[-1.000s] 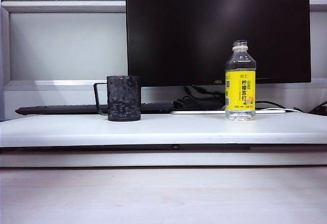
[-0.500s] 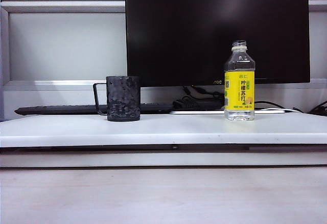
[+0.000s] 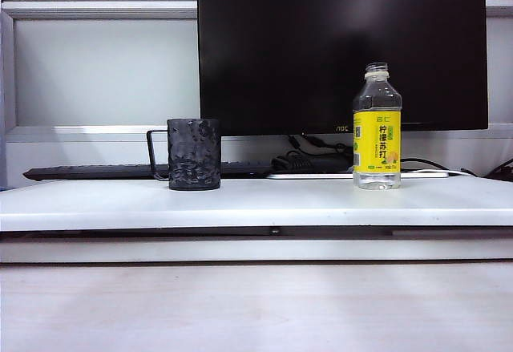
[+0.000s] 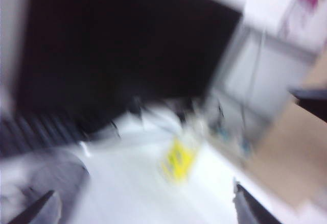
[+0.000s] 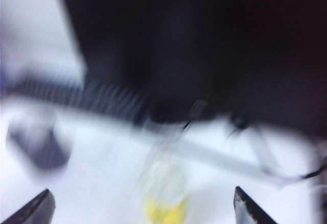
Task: Carefully pick up the bottle and pour some water from the bottle into the cup.
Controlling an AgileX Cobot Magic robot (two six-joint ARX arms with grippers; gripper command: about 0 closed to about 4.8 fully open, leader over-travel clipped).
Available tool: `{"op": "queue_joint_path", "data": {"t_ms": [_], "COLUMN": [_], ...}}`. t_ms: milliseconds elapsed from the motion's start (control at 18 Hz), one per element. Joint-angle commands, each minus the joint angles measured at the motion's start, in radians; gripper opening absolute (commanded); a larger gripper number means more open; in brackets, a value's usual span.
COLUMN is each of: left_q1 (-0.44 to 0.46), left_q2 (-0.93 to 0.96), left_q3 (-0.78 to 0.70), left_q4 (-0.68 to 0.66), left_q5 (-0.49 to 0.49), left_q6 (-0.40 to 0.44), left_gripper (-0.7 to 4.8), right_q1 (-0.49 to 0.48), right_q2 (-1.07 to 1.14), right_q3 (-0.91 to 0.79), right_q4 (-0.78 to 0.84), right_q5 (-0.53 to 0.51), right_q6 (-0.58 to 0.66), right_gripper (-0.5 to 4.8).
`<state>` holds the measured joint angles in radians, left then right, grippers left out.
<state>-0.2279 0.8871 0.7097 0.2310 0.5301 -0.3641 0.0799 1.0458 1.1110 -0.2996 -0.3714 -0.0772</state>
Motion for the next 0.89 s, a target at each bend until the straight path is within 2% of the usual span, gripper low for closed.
{"op": "queue_joint_path", "data": {"t_ms": [56, 167, 278, 500, 889], "left_q1": [-0.108, -0.135, -0.152, -0.151, -0.151], "left_q2": [0.144, 0.211, 0.218, 0.217, 0.217], "left_q3": [0.004, 0.004, 0.004, 0.004, 0.003], "left_q4": [0.097, 0.119, 0.124, 0.123, 0.121], "left_q5": [-0.046, -0.059, -0.066, -0.055, -0.057], "left_q6": [0.075, 0.076, 0.081, 0.102, 0.103], "left_gripper": [4.79, 4.79, 4.79, 4.79, 4.79], "right_q1": [0.062, 0.128, 0.132, 0.141, 0.142], "right_q2": [0.134, 0.246, 0.329, 0.422, 0.535], "right_q3": [0.003, 0.003, 0.003, 0.002, 0.002], "right_q4": [0.0, 0.002, 0.016, 0.013, 0.191], "right_q5": [-0.007, 0.095, 0.086, 0.14, 0.172], "right_q6": [-0.039, -0.096, -0.117, -0.115, -0.101], "right_gripper": [4.79, 4.79, 4.79, 4.79, 4.79]}}
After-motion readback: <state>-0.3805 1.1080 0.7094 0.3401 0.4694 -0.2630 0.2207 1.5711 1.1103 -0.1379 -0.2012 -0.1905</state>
